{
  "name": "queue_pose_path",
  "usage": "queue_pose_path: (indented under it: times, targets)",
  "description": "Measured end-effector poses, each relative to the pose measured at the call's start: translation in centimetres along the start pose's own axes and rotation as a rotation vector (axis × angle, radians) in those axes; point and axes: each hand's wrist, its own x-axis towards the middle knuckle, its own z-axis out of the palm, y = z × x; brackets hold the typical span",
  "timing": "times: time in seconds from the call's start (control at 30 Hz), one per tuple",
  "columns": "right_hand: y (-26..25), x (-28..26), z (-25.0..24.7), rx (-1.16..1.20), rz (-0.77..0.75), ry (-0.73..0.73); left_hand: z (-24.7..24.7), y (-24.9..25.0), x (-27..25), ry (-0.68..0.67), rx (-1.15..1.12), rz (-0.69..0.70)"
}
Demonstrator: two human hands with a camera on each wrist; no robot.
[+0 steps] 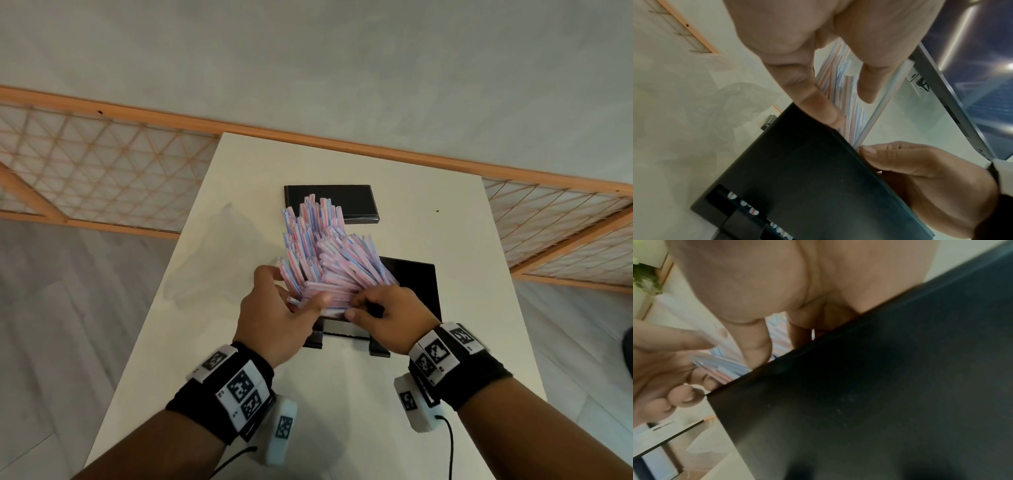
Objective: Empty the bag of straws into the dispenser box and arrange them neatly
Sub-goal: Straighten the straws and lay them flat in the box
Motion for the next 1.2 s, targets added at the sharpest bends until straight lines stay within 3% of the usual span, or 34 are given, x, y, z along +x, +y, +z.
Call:
queue_pose_path:
  times: [0.1, 0.2, 0.4, 0.57, 0.8, 1.07, 1.2]
  targets:
    - [0.0, 0.0, 0.0, -0.006, -0.012, -0.072, -0.3, -0.2, -0.1, 0.032, 0.101, 0.132]
    - [-0.5, 0.5, 0.0, -0.09, -0.001, -0.071, -0.6, -0.9, -0.4, 0.075, 0.015, 0.24]
    - [-1.8, 1.8, -0.2, -0.208, -0.069, -0.125, 0.2, -0.1, -0.4, -0.046, -0.334, 0.1]
    - [-1.5, 2.7, -0.2, -0.322, -0.028, -0.367, 1.1, -0.2, 0.5, 0.07, -0.25, 0.146]
    - [-1.6, 2.7, -0.1, -0.35, 0.019, -0.537, 1.7, 0.4, 1.3, 0.098, -0.187, 0.129]
    - [-2.2, 3.0, 0.3, -0.342, 0.048, -0.595, 2.7, 0.7, 2.4, 0.071, -0.218, 0.051]
    - [-2.9, 3.1, 0.6, -0.383, -0.023, -0.603, 2.9, 0.9, 2.4, 0.056, -0.22, 0.038]
